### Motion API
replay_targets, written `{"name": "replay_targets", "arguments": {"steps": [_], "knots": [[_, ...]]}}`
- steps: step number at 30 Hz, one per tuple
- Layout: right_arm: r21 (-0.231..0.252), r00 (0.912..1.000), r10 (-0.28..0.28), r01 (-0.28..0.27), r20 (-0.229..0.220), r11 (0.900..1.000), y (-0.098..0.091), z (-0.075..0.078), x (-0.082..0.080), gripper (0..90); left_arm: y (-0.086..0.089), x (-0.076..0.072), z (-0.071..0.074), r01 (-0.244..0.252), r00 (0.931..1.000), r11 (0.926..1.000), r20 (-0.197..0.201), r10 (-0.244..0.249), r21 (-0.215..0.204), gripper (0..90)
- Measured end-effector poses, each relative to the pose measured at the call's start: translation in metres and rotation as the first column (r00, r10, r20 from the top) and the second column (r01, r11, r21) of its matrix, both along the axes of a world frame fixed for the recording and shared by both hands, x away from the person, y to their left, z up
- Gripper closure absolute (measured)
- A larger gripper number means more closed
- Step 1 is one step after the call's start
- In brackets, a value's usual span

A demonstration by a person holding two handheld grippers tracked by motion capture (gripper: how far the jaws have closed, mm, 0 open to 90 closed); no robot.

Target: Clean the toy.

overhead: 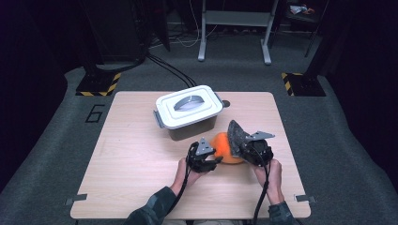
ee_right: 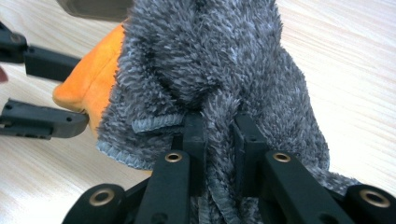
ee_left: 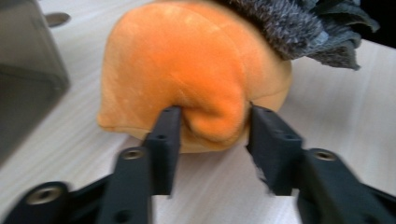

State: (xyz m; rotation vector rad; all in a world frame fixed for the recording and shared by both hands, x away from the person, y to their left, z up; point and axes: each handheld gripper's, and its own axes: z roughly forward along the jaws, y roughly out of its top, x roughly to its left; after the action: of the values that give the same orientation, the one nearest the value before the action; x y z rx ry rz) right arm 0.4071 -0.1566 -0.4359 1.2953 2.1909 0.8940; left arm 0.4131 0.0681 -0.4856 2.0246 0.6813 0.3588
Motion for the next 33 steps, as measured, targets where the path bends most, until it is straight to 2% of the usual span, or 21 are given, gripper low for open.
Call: {"name": "replay_targets", "arguments": {"steps": [1,2,4,6,9,13,16,24,27,30,33], "knots": [[-0.001,1.0000,0.002,-0.002,0.002,1.0000,-0.001,-0.001,0.000,78.0,-0.001,0.000,0.000,-0.003,0.9999,0.9999,0.010,0.003,0.016,48.9],[-0.006,1.0000,0.005,-0.005,0.003,1.0000,-0.001,-0.001,0.001,78.0,-0.003,0.000,0.000,-0.002,1.0000,0.9996,0.010,0.002,0.028,49.4],[-0.002,1.0000,-0.002,0.002,0.004,1.0000,0.000,-0.002,0.000,78.0,-0.004,0.000,-0.001,-0.004,0.9998,0.9994,0.021,0.003,0.034,61.0],[0.005,1.0000,-0.001,0.001,0.005,1.0000,-0.002,-0.002,0.001,78.0,-0.004,0.001,-0.002,-0.002,0.9999,0.9995,0.012,0.002,0.031,68.9],[0.020,0.9998,-0.018,0.018,0.001,0.9996,-0.009,-0.005,0.002,77.9,-0.004,0.001,-0.003,-0.008,0.9999,0.9995,0.015,0.007,0.030,73.9],[0.009,0.9975,-0.067,0.068,-0.020,0.9977,-0.023,-0.013,0.004,78.0,-0.003,0.002,-0.003,-0.009,0.9999,0.9998,0.006,0.009,0.019,75.2],[0.024,0.9924,-0.102,0.104,-0.068,0.9943,-0.035,-0.027,0.009,78.0,-0.003,0.002,-0.004,-0.007,1.0000,0.9999,0.001,0.007,0.015,75.2],[0.017,0.9818,-0.134,0.138,-0.135,0.9903,-0.049,-0.049,0.020,77.9,-0.001,0.004,-0.004,-0.004,0.9999,1.0000,-0.016,0.004,0.000,75.4],[0.022,0.9822,-0.149,0.152,-0.115,0.9882,-0.052,-0.043,0.015,78.0,0.000,0.004,-0.003,-0.011,0.9999,0.9999,-0.011,0.011,0.001,75.8],[0.043,0.9862,-0.153,0.156,-0.063,0.9869,-0.053,-0.023,0.005,78.0,0.002,0.005,-0.003,-0.004,0.9998,1.0000,-0.022,0.004,-0.006,75.8],[0.055,0.9941,-0.107,0.107,0.012,0.9928,-0.046,0.000,-0.006,77.9,0.002,0.006,-0.003,-0.002,0.9998,1.0000,-0.019,0.002,-0.009,75.7]]}}
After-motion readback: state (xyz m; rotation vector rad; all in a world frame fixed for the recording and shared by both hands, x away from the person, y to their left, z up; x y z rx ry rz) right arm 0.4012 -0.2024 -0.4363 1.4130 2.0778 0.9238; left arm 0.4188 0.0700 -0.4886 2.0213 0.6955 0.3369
